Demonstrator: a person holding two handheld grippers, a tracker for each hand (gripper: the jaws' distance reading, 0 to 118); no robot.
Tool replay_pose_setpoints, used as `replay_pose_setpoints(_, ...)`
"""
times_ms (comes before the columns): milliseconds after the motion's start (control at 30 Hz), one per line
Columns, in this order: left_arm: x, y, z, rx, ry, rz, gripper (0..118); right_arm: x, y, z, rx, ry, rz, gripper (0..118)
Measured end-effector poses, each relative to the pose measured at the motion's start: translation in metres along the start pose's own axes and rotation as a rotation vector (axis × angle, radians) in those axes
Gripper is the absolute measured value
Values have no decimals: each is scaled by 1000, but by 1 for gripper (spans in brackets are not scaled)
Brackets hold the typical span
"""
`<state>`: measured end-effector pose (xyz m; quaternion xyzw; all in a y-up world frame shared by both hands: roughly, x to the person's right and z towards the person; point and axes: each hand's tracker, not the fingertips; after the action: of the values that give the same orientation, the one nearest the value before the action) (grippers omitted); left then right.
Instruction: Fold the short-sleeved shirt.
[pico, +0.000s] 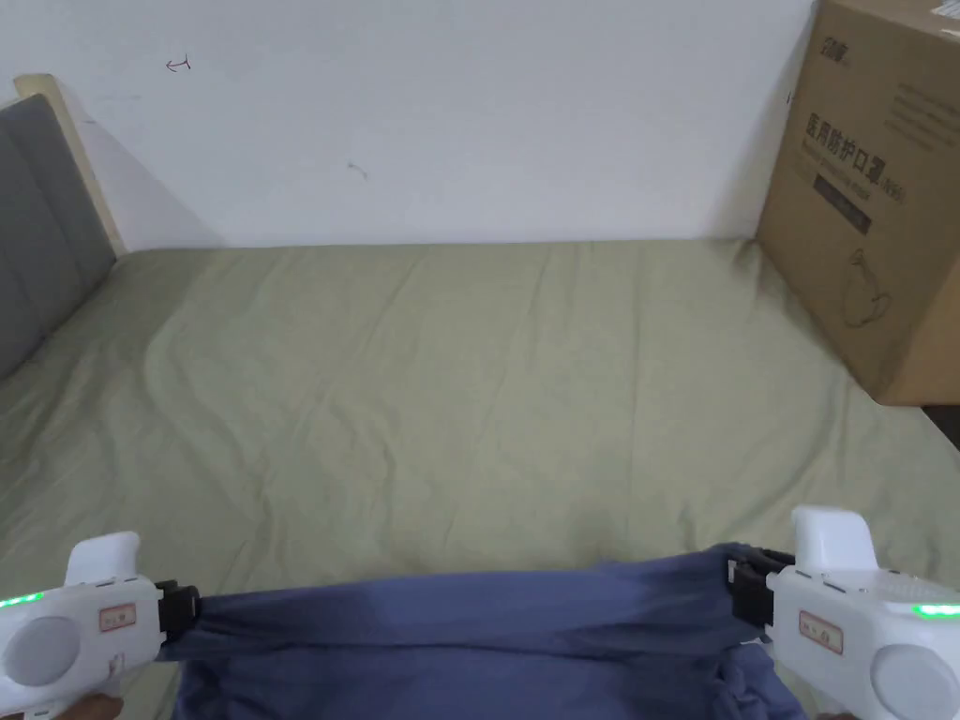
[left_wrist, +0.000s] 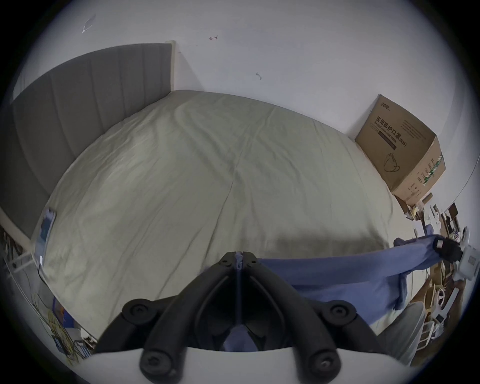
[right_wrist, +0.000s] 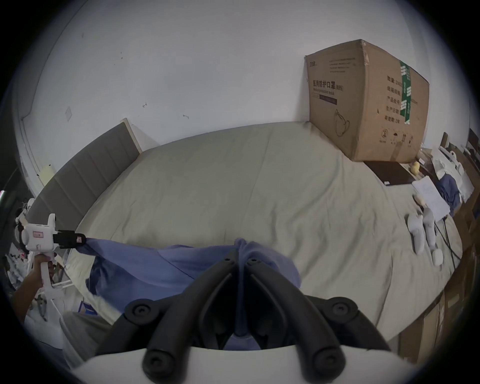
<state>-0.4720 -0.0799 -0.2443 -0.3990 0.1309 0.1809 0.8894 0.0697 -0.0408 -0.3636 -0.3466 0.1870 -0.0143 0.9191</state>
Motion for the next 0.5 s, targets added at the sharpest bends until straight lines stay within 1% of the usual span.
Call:
replay_pose_setpoints(100, 0, -34, 9, -34, -7, 15, 2, -2, -34, 8, -41, -18, -15, 0)
replay_pose_setpoints(133, -11, -43, -2, -50, 0, 12, 2, -2, -46, 9, -63, -30, -28, 0)
replay_pose_setpoints(267, -15, -80, -3, -86, 23, 13, 2, 1, -92, 4, -135, -96, -73, 0)
replay_pose_setpoints(333, -16, -93, -4, -94, 29, 27, 2, 3, -110, -3, -163, -119, -82, 0)
replay_pose_setpoints(367, -16, -98, -5, -102, 37, 25, 2, 4, -119, -7, -194, -124, -103, 0)
replay_pose_setpoints(500, -14, -108, -10, -119, 64, -5, 2, 4, -137, -20, -225, -135, -124, 0)
